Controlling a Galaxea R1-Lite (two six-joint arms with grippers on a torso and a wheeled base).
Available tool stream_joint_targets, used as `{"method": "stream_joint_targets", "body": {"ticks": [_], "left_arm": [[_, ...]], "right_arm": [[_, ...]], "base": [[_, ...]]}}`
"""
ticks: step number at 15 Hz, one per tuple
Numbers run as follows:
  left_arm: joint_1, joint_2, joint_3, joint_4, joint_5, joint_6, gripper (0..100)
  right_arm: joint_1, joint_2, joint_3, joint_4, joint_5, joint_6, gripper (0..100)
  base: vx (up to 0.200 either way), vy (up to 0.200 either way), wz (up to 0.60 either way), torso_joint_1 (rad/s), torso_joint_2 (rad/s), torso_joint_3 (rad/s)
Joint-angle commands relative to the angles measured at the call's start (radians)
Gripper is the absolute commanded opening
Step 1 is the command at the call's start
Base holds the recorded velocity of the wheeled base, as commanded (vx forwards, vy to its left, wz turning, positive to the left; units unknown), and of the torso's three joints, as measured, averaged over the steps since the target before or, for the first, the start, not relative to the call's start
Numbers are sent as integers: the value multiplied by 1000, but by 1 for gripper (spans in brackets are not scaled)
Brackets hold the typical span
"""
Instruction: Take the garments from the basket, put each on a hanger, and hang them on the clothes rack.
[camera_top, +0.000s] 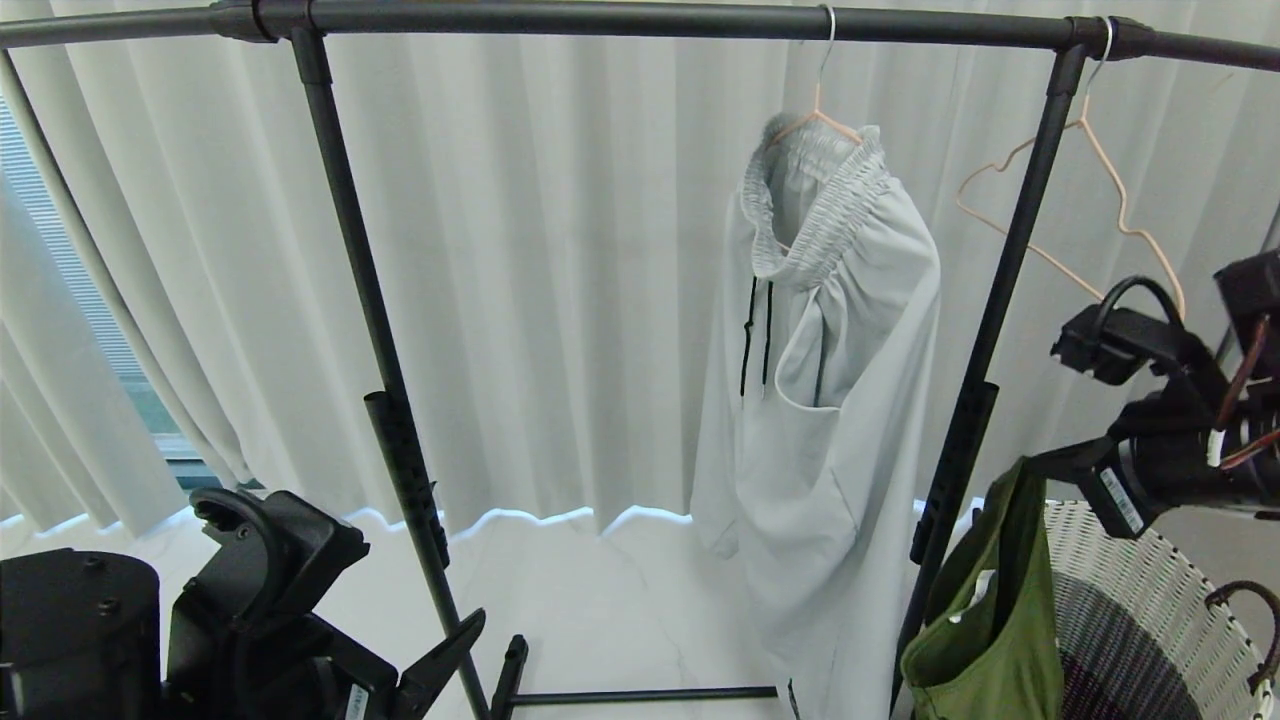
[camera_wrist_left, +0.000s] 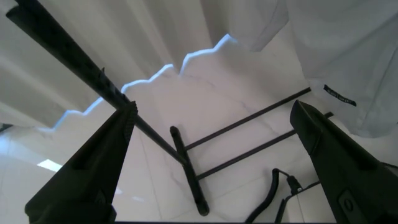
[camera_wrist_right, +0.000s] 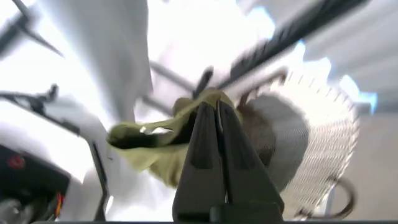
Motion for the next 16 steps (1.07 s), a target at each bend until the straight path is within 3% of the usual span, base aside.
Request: {"method": "stream_joint_targets", "body": {"ticks": [1, 6, 10, 12, 16], "left_arm": [[-22, -22, 0, -1, 1, 3, 100], [-83, -38, -3, -1, 1, 3, 100], [-87, -46, 0, -1, 1, 5, 100], [-95, -43, -2, -1, 1, 5, 100], [-167, -8, -55, -1, -13, -4, 100]], "right_arm": [[69, -54, -127, 60, -2, 21, 0], [159, -54, -273, 120, -4, 32, 0], [207, -57, -288, 120, -4, 58, 0], [258, -55, -304, 116, -4, 95, 0], [333, -55, -350, 114, -1, 178, 0]], "base": [[0, 0, 0, 0, 0, 0], [0, 0, 0, 0, 0, 0], [-200, 0, 0, 8, -1, -1], [-200, 0, 0, -2, 2, 0], [0, 0, 0, 0, 0, 0]]}}
